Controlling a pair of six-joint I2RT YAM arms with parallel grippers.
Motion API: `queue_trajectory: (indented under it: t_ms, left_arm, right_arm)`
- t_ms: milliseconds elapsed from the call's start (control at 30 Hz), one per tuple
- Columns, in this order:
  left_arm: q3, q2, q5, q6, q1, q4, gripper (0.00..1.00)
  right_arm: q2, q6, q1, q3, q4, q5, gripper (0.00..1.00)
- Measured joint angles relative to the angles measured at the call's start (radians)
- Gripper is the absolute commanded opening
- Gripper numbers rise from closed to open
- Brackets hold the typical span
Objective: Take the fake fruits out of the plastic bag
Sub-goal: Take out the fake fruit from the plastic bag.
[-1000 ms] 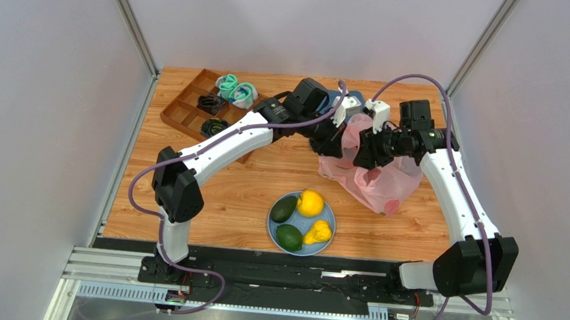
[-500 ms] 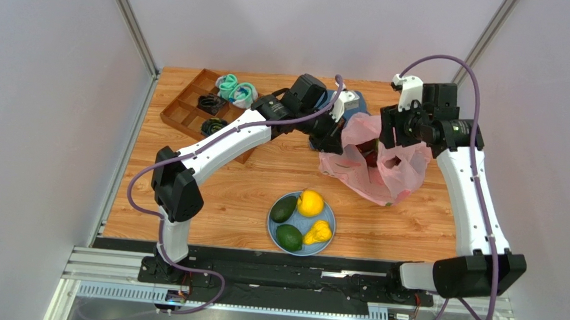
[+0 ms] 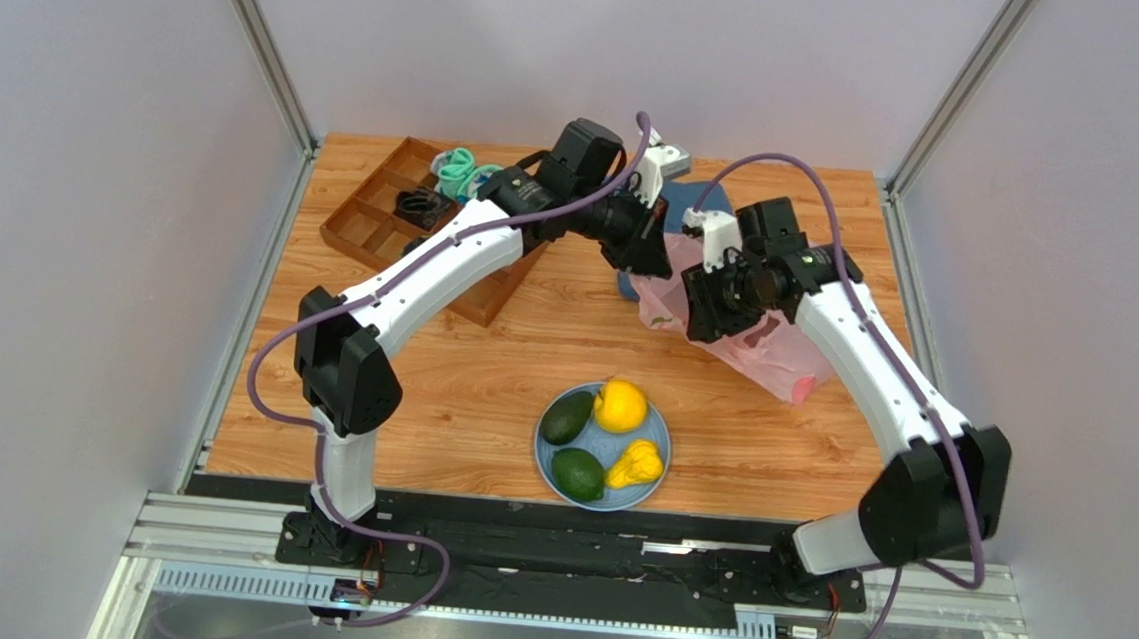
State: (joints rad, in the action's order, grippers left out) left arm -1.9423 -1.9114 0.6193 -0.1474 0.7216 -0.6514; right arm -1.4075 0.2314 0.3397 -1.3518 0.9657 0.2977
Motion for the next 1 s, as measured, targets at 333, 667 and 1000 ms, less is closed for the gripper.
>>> queue_trajectory:
  t_ms: [333, 667, 1000]
  left_arm:
    - [0.018, 0.006, 0.048, 0.005, 0.008, 0.021, 0.0]
    - [0.065, 0.073, 0.087, 0.046, 0.007, 0.022, 0.0]
    - [0.063, 0.051, 0.117, 0.059, 0.005, 0.026, 0.0]
  right_arm:
    - [-0.253, -0.157, -0.213, -0.044, -0.063, -0.174, 0.4]
    - [-0.398, -0.136, -0.272, -0.18, -0.12, -0.325, 0.73]
    - [-0.623, -0.098, -0.269, -0.356, -0.175, -0.36, 0.81]
